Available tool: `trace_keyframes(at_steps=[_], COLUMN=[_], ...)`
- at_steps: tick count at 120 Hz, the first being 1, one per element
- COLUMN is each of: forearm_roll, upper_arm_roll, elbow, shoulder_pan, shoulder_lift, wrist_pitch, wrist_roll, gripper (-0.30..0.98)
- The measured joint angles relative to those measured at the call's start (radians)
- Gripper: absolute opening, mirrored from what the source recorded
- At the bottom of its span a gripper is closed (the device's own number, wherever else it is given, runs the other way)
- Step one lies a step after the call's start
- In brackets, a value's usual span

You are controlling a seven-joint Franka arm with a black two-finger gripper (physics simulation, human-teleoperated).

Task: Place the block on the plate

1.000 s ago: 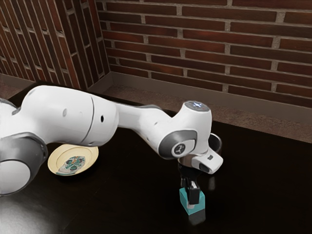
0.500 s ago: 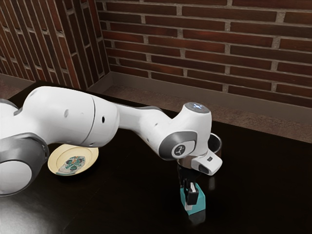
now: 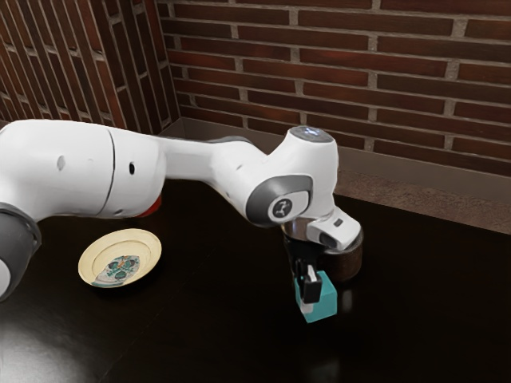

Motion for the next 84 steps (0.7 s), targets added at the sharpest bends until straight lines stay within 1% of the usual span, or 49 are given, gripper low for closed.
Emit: trace_keyframes(at_steps=[10,27,44,84], forearm_roll=[0.004,0.029,0.038,0.035], upper_arm_roll=[0.014,0.031,0.072,0.263], elbow=[0.002,0.006,0.012,0.017], shoulder_pan=[-0.001,-0.004,-0.008,-0.009], shoulder_lift=[-0.036,-0.098,-0.126,-0.153], wrist_pitch=[-0.020,-0.055,-0.081,-0.121], wrist_roll=[-0.003,-0.007,-0.008,0.037], gripper=[0.28,0.27,0.25,0.22])
